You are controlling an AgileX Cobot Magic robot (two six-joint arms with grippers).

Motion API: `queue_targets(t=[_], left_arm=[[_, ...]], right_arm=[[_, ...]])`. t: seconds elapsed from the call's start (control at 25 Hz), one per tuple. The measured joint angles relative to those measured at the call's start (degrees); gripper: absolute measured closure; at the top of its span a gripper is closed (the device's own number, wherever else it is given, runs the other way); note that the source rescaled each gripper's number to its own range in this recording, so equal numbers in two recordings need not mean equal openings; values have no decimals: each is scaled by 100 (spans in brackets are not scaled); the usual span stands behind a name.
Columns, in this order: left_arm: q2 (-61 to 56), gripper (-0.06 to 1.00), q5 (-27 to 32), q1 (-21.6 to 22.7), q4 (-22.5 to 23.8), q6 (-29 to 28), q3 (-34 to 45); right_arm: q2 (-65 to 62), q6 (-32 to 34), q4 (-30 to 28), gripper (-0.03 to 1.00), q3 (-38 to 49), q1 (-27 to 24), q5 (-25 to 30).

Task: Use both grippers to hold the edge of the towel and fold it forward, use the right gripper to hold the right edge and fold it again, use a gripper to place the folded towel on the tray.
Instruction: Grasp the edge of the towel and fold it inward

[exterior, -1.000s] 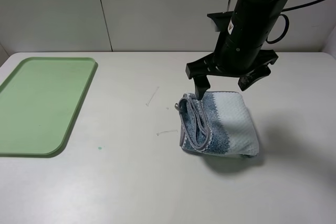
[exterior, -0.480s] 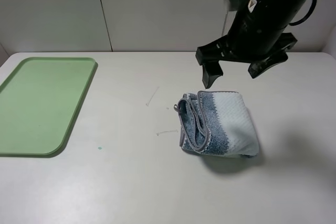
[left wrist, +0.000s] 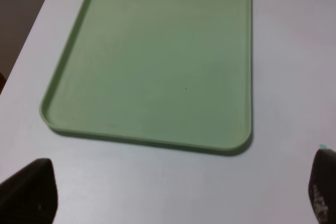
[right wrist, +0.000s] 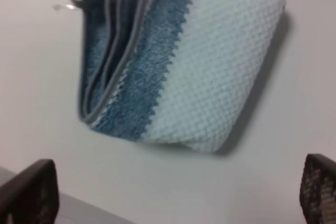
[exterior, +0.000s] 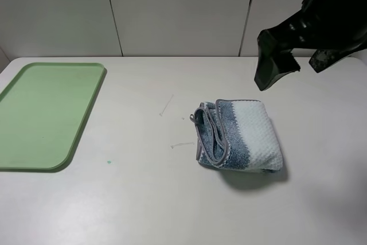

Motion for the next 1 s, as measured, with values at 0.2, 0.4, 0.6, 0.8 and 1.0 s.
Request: queue_targets(t=[0.2,0.4,0.6,0.8,1.0], left_arm=[[0,-1,0,0,0,0,0],[0,-1,0,0,0,0,0],[0,-1,0,0,0,0,0],[0,-1,0,0,0,0,0],[0,-1,0,0,0,0,0]], right_arm=[[-732,-83,168,-3,532,0,-1],[-1443,-87,186,-3,1174,0,8],[-2129,-87,170,-3,1518,0,25],[-2739,-232,122,-3,1740,0,32],[-3396,-368,122,-3,2141,0,32]])
